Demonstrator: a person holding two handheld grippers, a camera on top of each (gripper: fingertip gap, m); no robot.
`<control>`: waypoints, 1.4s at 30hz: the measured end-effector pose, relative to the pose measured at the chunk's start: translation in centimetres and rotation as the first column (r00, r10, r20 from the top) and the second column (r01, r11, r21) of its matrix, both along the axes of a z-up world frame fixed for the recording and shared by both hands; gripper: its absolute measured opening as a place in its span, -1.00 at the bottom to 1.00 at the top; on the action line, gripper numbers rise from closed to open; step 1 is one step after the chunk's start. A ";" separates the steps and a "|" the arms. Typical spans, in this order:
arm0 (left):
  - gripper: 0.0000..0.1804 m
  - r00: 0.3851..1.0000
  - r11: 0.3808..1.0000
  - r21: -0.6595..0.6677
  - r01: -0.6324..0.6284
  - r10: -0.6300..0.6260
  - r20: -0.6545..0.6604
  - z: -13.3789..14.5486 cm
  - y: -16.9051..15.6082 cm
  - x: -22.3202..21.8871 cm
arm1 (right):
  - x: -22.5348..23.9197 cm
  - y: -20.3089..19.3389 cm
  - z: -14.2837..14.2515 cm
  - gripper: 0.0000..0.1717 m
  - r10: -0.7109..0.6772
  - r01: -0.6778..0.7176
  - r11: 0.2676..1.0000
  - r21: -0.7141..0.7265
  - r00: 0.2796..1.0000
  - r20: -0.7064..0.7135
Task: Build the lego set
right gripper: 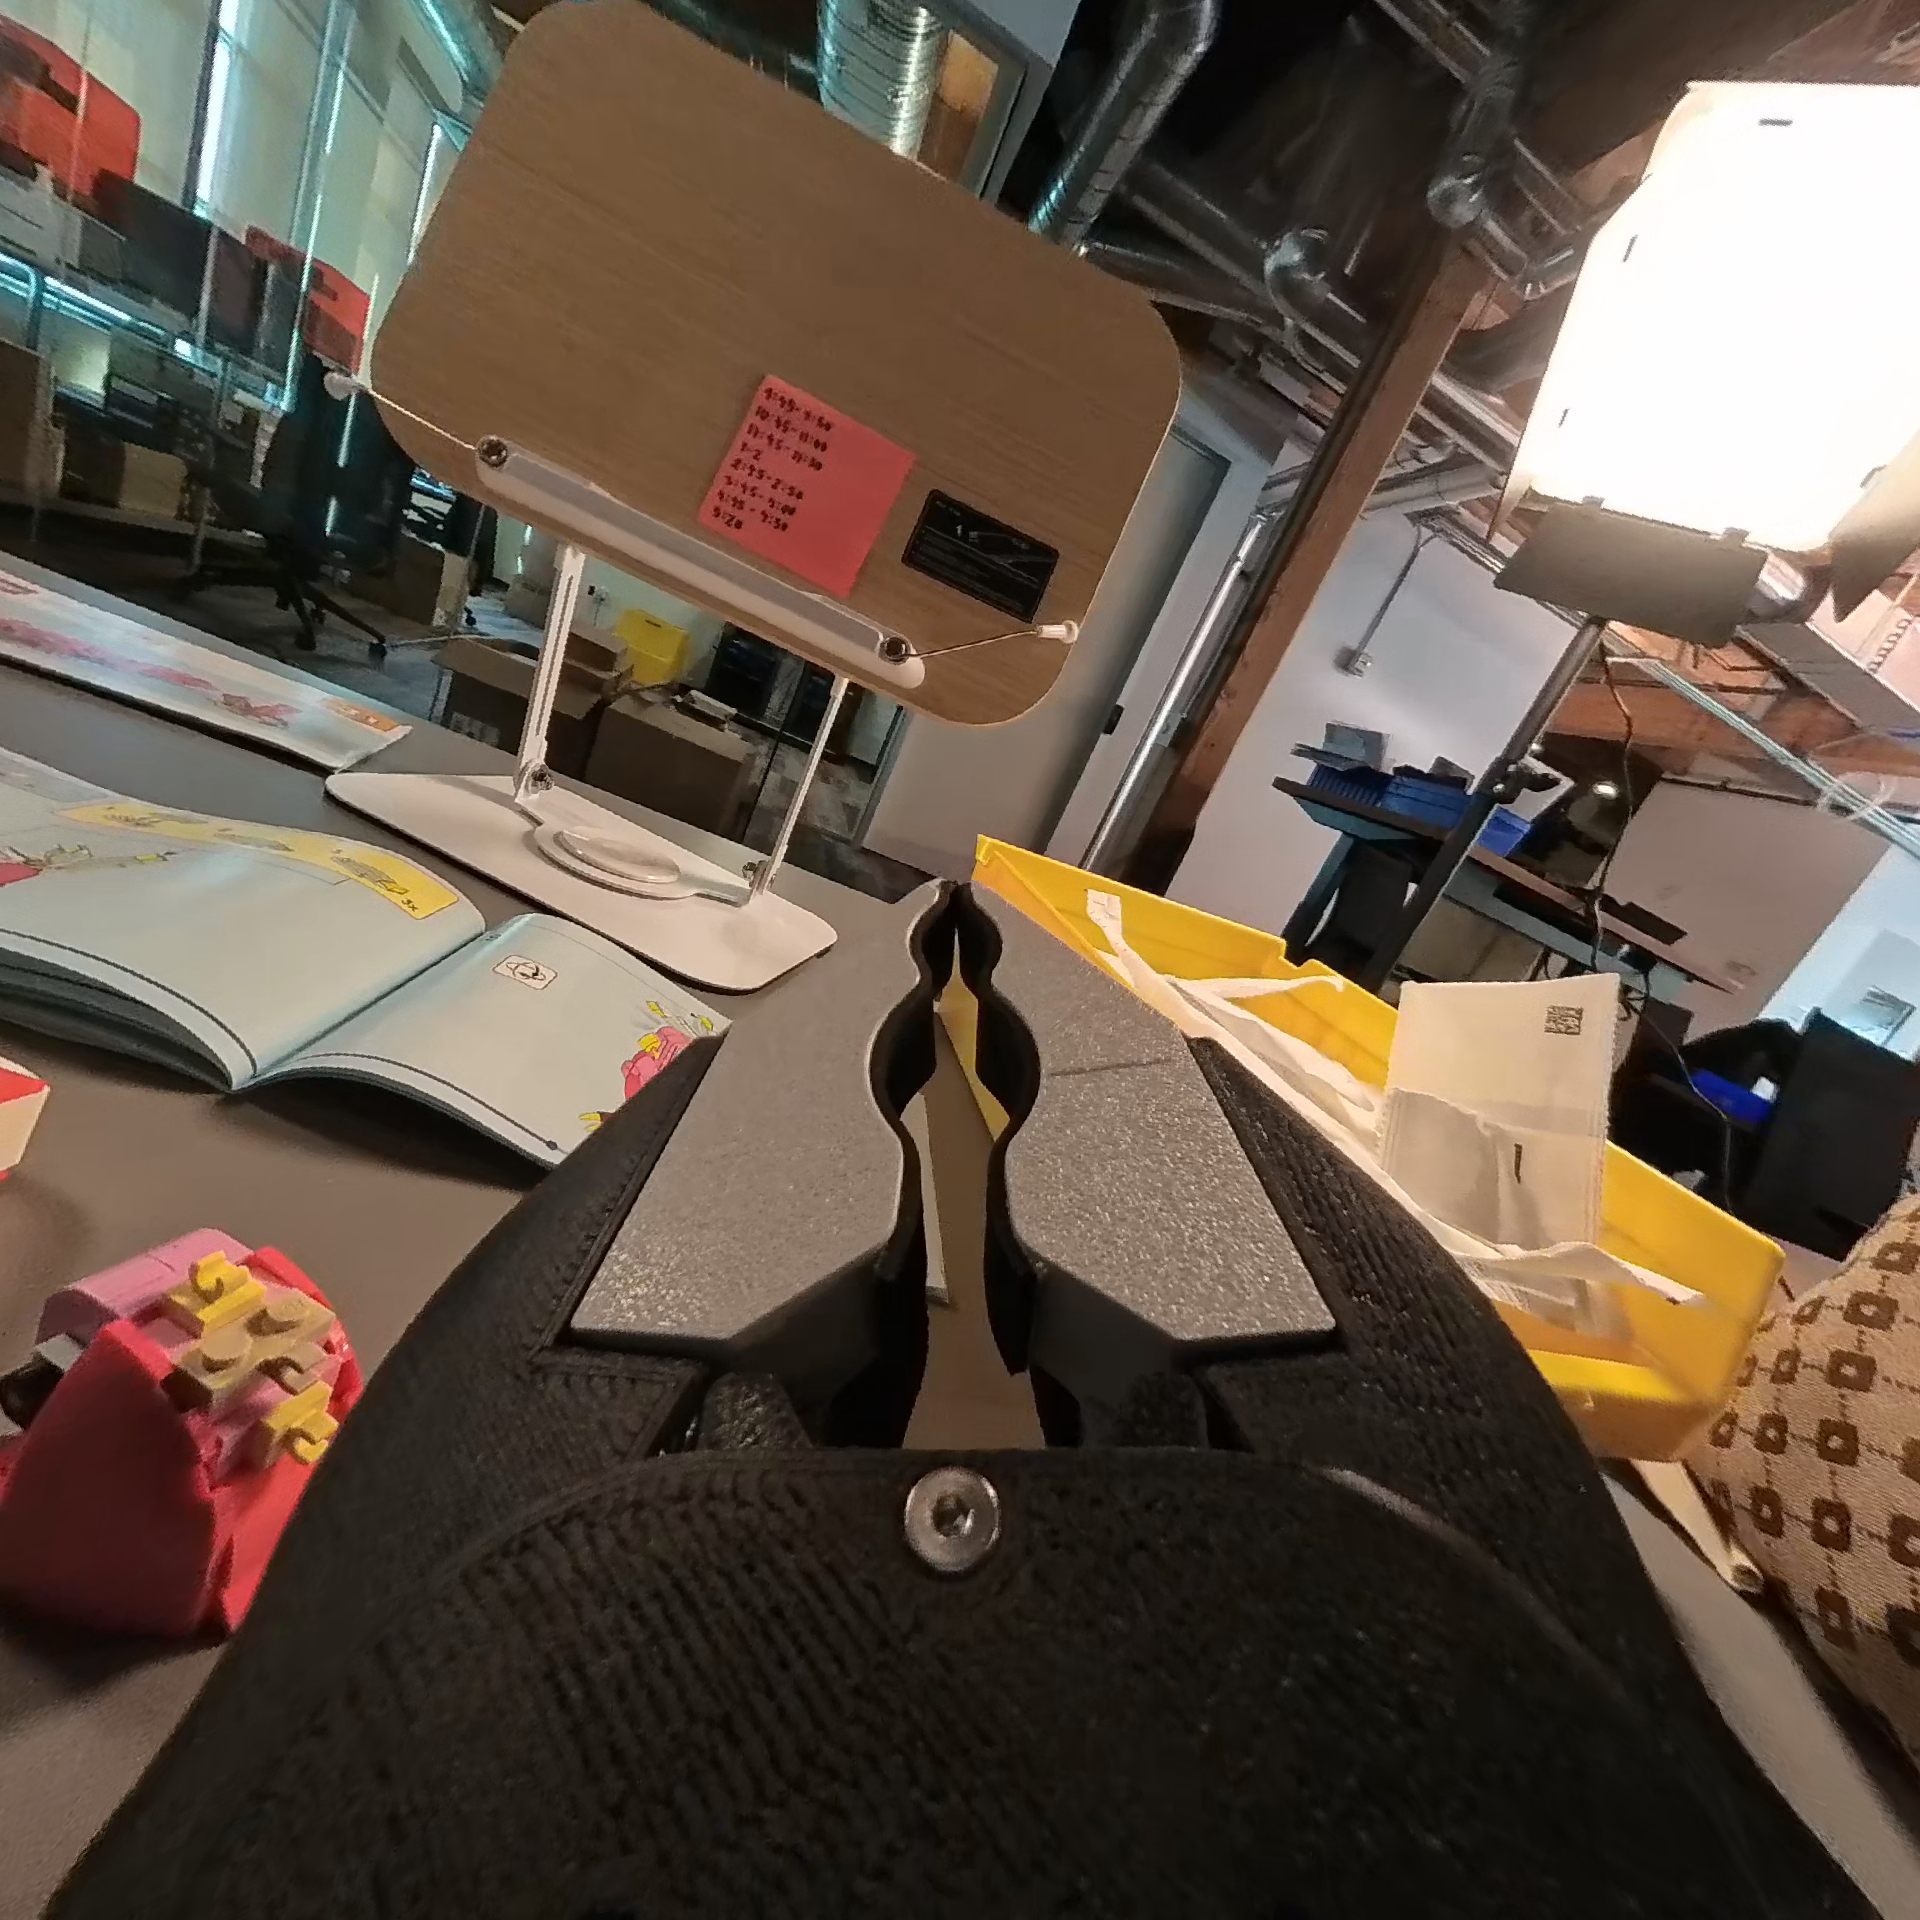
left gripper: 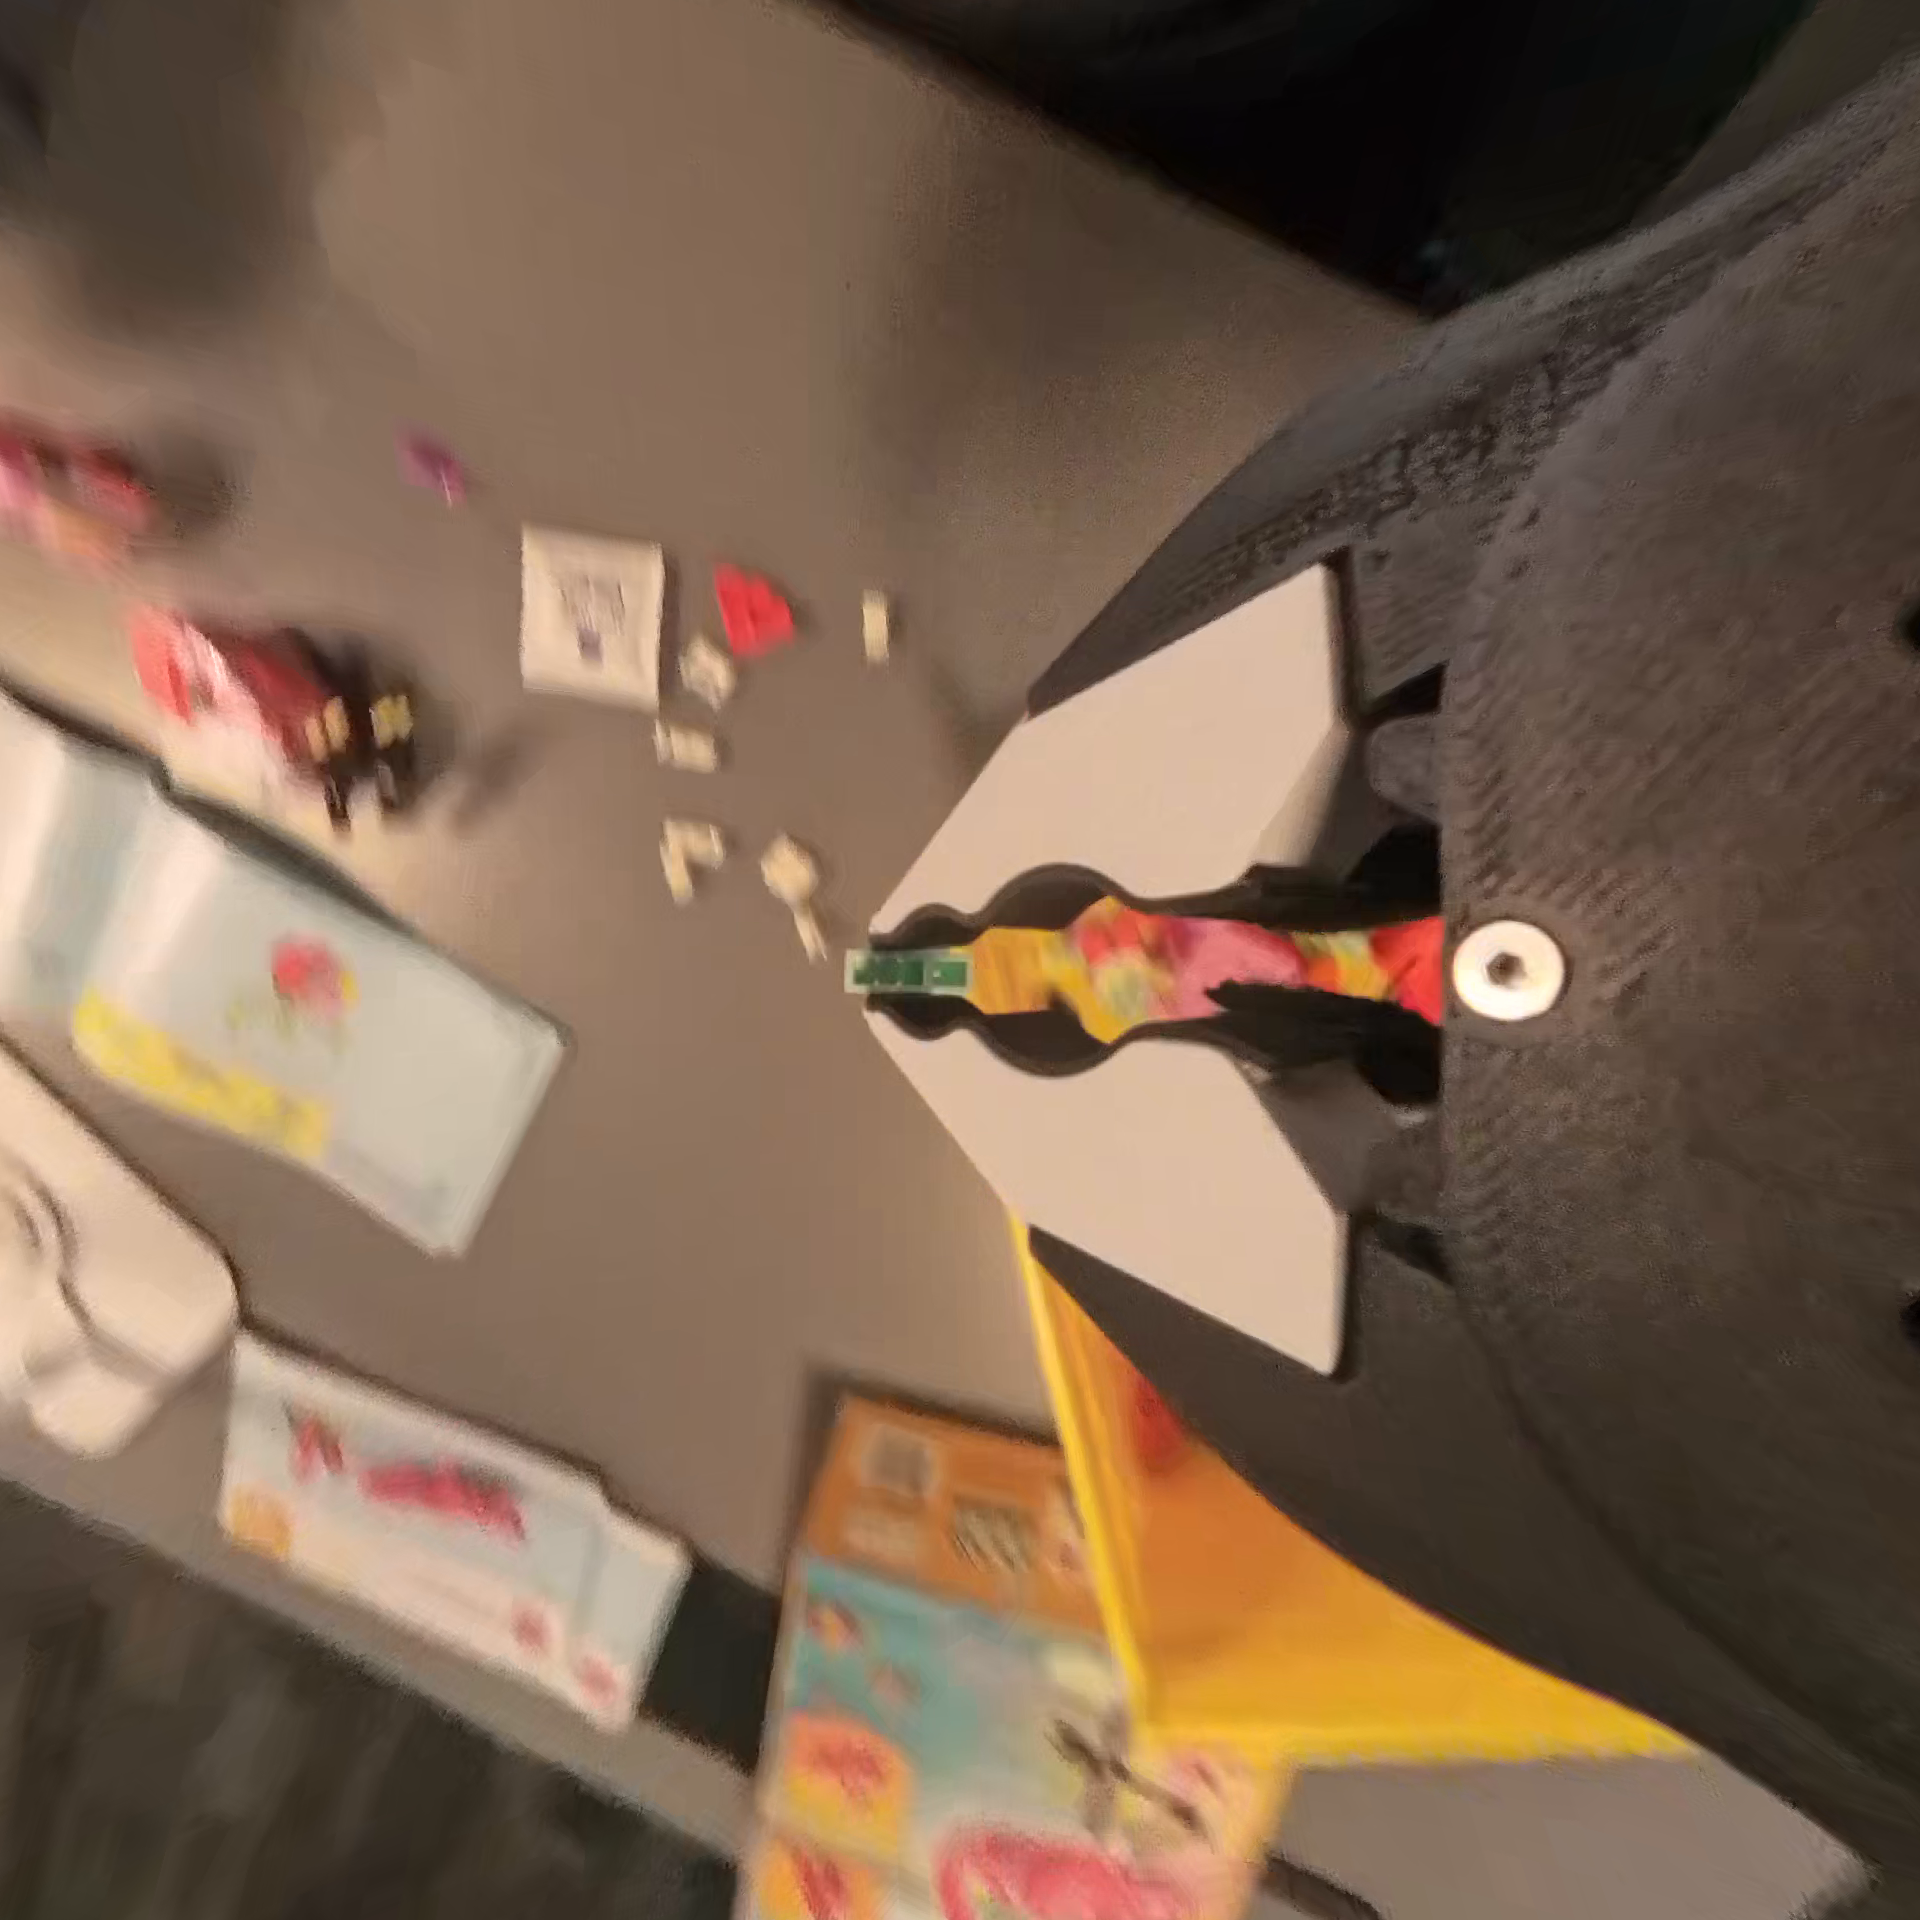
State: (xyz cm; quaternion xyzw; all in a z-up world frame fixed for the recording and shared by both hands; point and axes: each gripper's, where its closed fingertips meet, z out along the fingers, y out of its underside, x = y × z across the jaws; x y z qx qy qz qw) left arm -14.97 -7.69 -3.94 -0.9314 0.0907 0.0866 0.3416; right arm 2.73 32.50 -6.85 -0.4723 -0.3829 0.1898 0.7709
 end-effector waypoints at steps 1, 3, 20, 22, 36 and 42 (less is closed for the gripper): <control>-0.92 0.997 0.998 -0.020 0.063 -0.062 0.048 -0.8 0.7 2.8 | 0.0 0.1 0.0 -1.00 -0.001 0.001 1.000 -0.004 1.000 -0.001; -0.92 0.990 0.988 -0.092 0.127 -0.120 0.075 -3.6 1.7 6.4 | 0.0 0.2 -0.1 -1.00 -0.002 0.002 1.000 -0.009 1.000 -0.003; -0.89 0.999 0.912 -0.409 -0.017 0.031 0.029 -15.8 5.6 7.3 | -0.3 -0.3 -0.2 -1.00 0.032 -0.032 0.999 -0.011 0.999 0.006; -0.65 0.998 0.919 -0.393 -0.002 0.027 0.059 -15.5 5.7 7.7 | -0.3 -0.3 -0.2 -1.00 0.034 -0.034 0.999 -0.012 0.999 0.006; -0.82 0.737 0.767 -0.056 -0.640 0.632 0.239 -2.3 -3.7 -13.9 | -0.4 -0.2 -0.2 -1.00 0.047 -0.047 0.999 -0.025 0.999 -0.004; -0.94 0.597 0.645 -0.278 -0.712 0.764 0.246 -10.7 -6.9 -18.9 | -0.2 0.1 -0.4 -1.00 0.030 -0.030 0.999 -0.037 1.000 0.000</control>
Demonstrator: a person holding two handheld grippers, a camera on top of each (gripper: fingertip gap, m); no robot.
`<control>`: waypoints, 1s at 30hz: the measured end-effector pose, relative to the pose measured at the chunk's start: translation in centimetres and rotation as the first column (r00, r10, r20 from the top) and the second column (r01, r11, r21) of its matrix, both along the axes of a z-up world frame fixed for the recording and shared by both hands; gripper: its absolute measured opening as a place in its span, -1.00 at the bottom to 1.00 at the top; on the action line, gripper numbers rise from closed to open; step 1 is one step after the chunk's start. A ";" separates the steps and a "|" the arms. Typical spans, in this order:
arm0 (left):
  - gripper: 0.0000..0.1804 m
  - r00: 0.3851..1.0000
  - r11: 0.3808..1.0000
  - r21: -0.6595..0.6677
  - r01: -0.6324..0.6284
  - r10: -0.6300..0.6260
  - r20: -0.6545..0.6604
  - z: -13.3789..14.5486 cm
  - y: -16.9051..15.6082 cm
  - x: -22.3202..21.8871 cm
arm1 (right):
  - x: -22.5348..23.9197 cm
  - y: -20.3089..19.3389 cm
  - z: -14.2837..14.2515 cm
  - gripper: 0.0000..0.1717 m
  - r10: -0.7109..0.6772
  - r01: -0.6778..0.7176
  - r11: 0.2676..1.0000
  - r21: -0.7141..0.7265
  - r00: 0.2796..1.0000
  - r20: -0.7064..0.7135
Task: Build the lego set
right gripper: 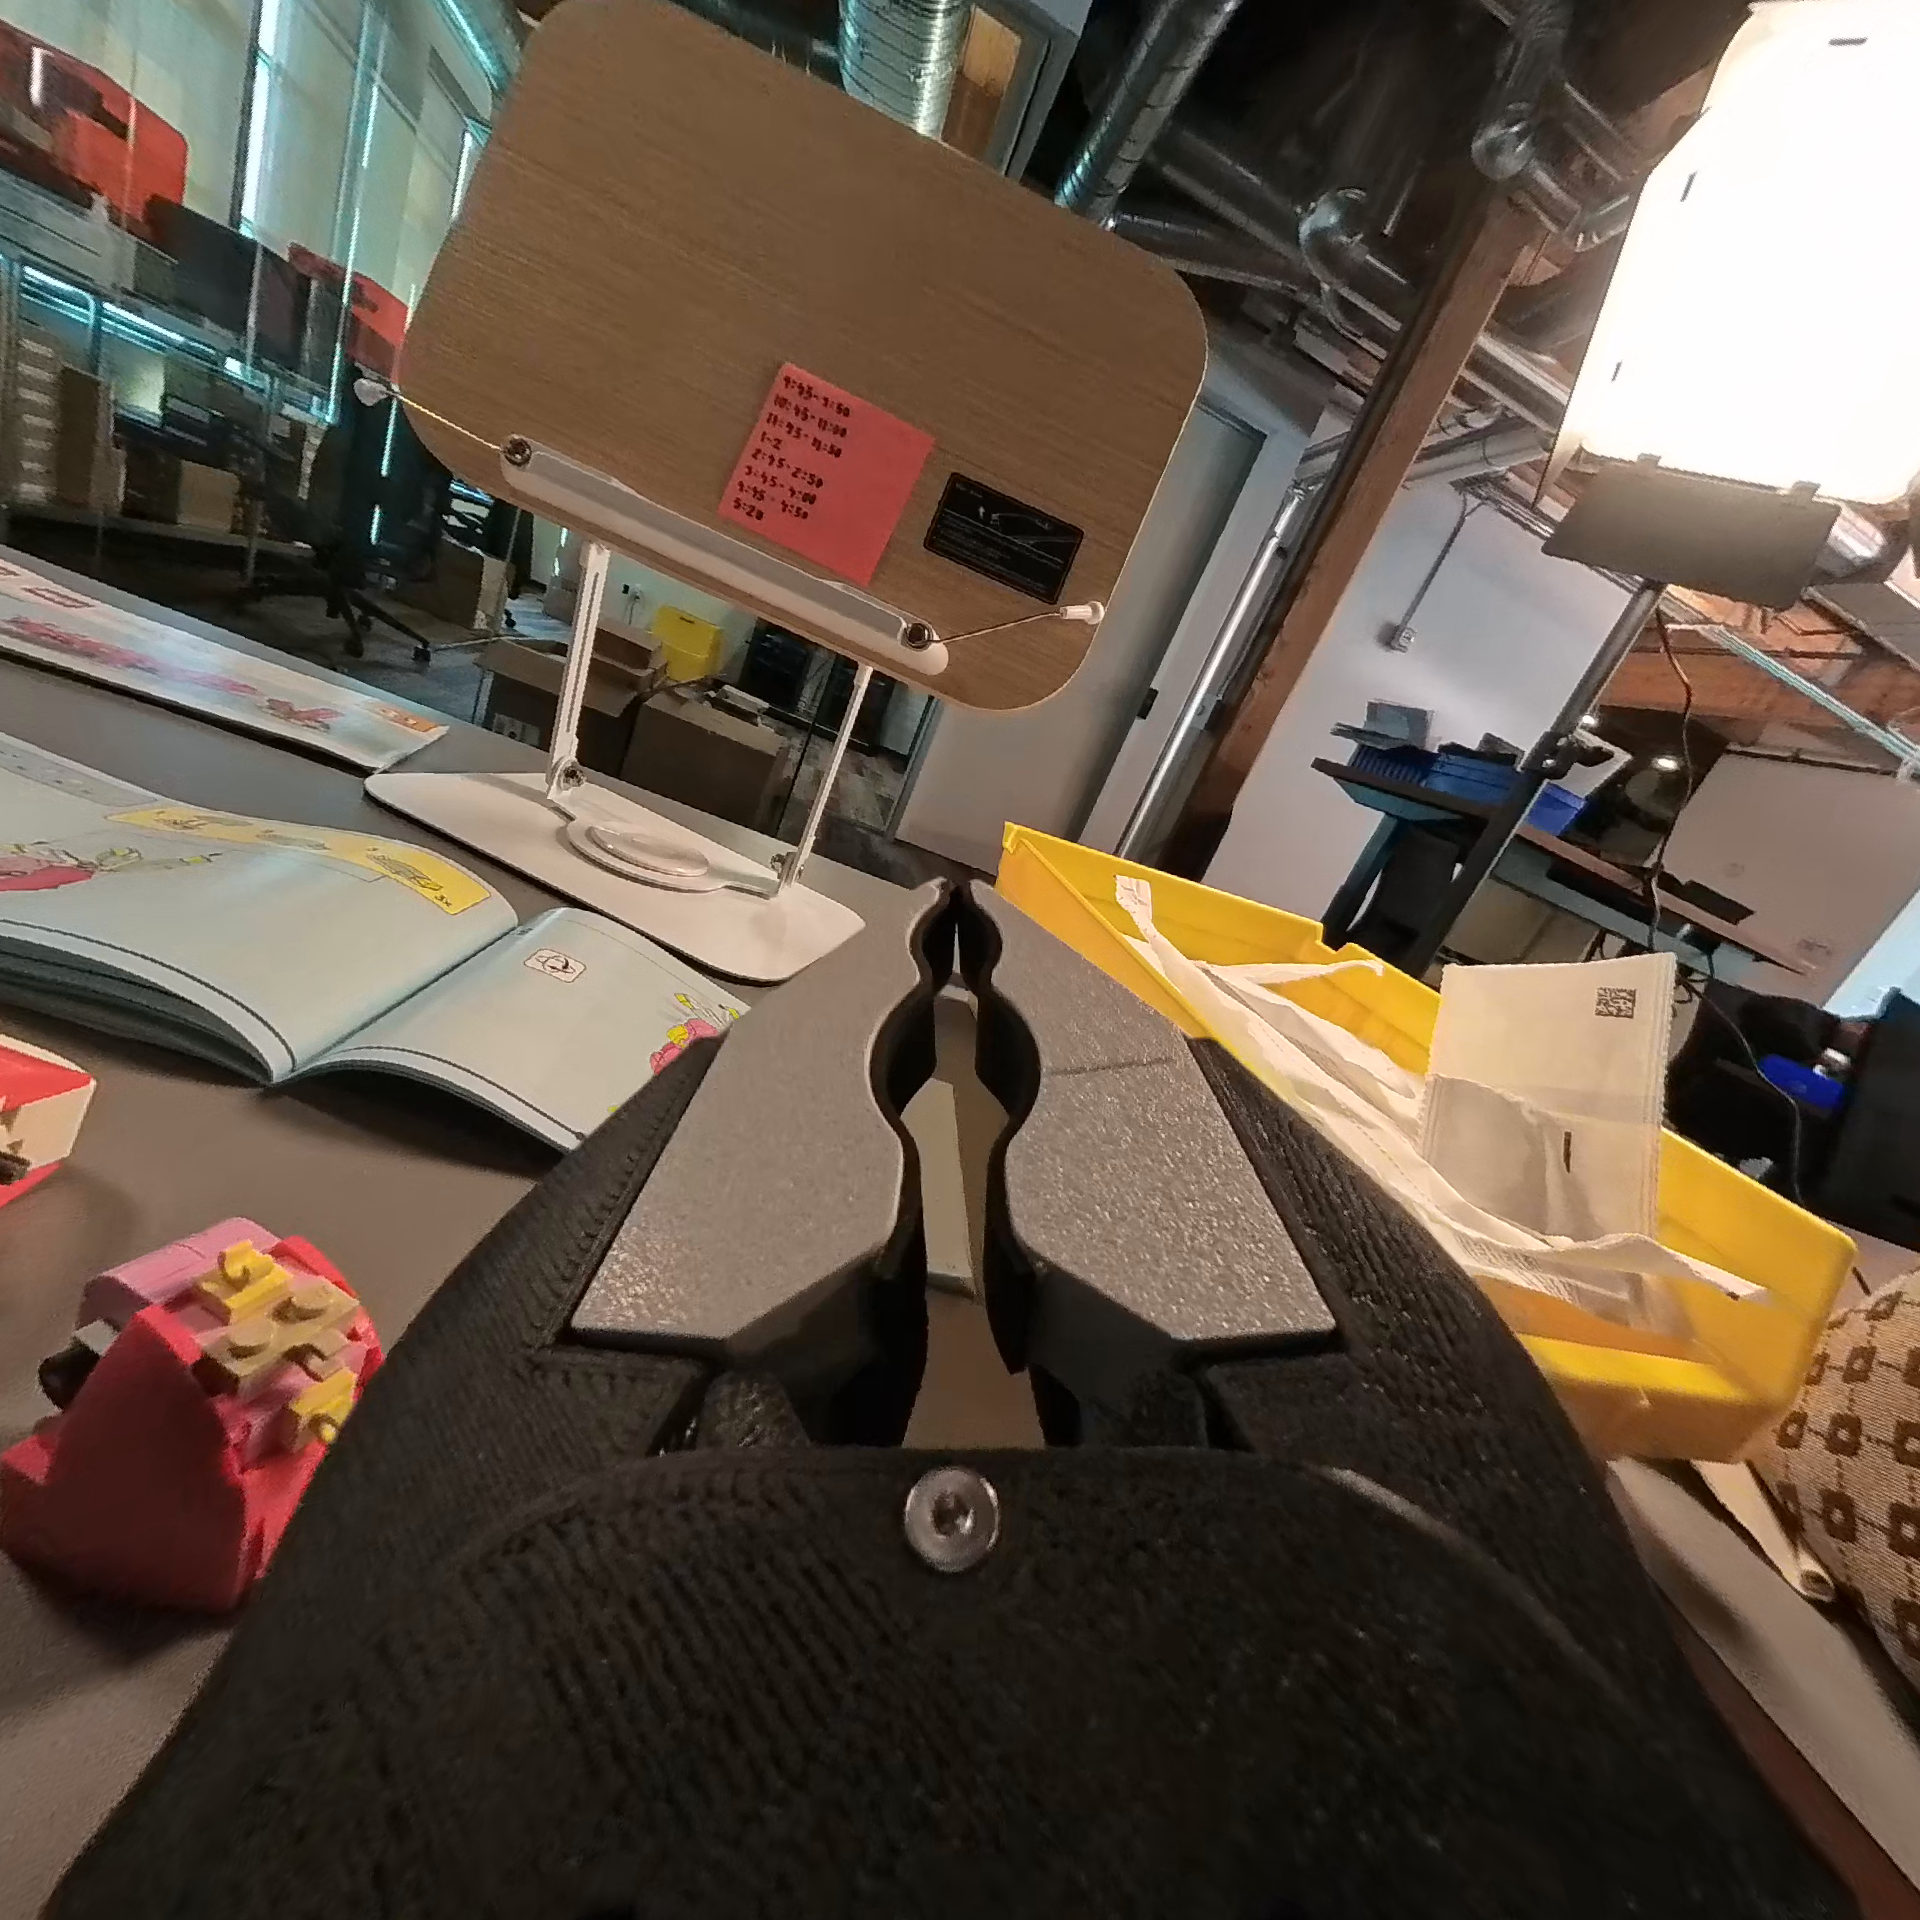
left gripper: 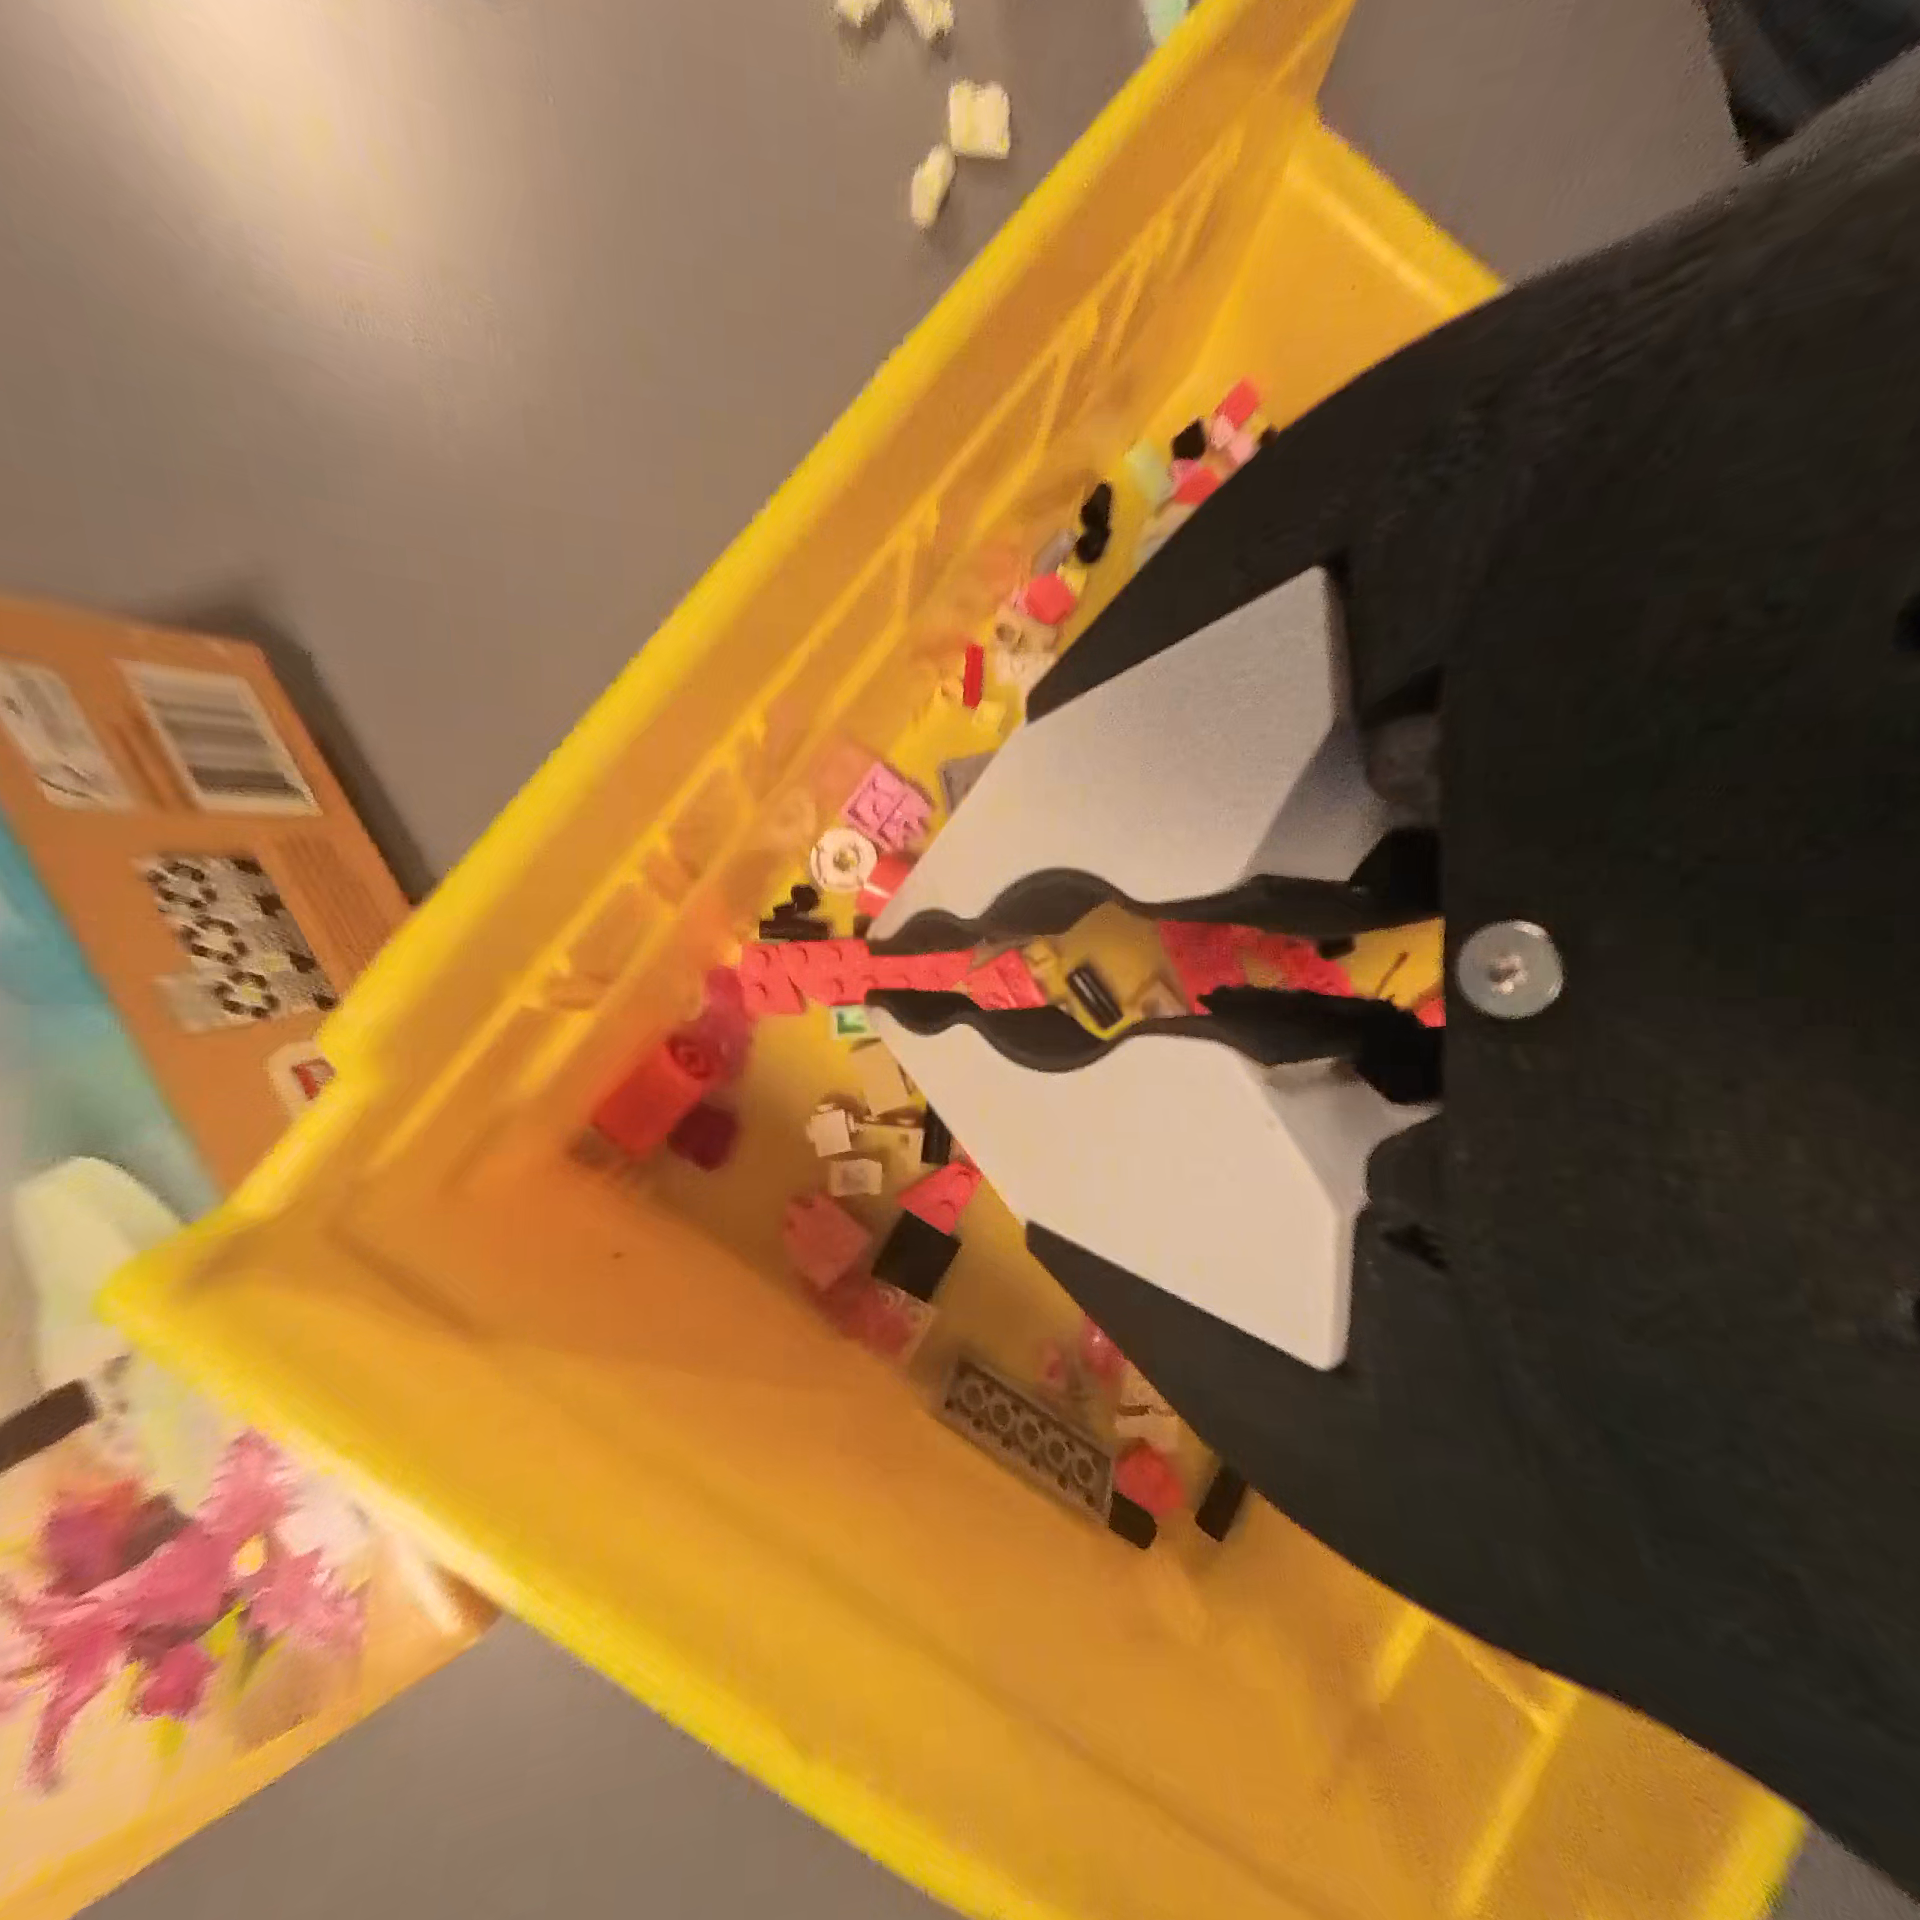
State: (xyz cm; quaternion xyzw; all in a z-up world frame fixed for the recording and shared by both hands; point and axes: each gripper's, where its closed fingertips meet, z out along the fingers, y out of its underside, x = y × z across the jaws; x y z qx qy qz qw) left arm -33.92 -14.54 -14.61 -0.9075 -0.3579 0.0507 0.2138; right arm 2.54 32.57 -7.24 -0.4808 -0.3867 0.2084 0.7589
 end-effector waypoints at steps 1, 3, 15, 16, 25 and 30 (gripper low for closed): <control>-0.94 1.000 1.000 -0.015 -0.006 0.006 0.002 -0.7 -0.1 -0.3 | 0.0 0.1 -0.1 -1.00 -0.002 0.002 1.000 -0.002 1.000 0.003; -0.91 1.000 0.999 -0.041 -0.026 0.026 0.013 -1.7 -0.3 -0.6 | -0.1 0.0 -0.1 -1.00 0.001 -0.001 1.000 -0.002 1.000 0.008; -0.86 0.991 0.990 -0.113 -0.084 0.096 0.097 -3.6 -0.9 -0.9 | -0.3 0.0 -0.2 -1.00 0.012 -0.012 1.000 -0.013 1.000 0.011; -0.88 0.989 0.990 -0.107 -0.092 0.103 0.103 -3.6 -1.0 -1.0 | -0.3 0.0 -0.2 -1.00 0.012 -0.012 1.000 -0.013 1.000 0.011; -0.94 0.988 0.991 -0.110 -0.074 0.088 0.128 -3.6 -1.2 -0.3 | -0.4 -0.1 -0.3 -1.00 0.017 -0.017 1.000 -0.016 1.000 0.015; -0.86 0.988 0.991 -0.097 -0.087 0.098 0.120 -3.7 -1.1 -0.7 | -0.4 -0.1 -0.3 -1.00 0.017 -0.017 1.000 -0.018 1.000 0.016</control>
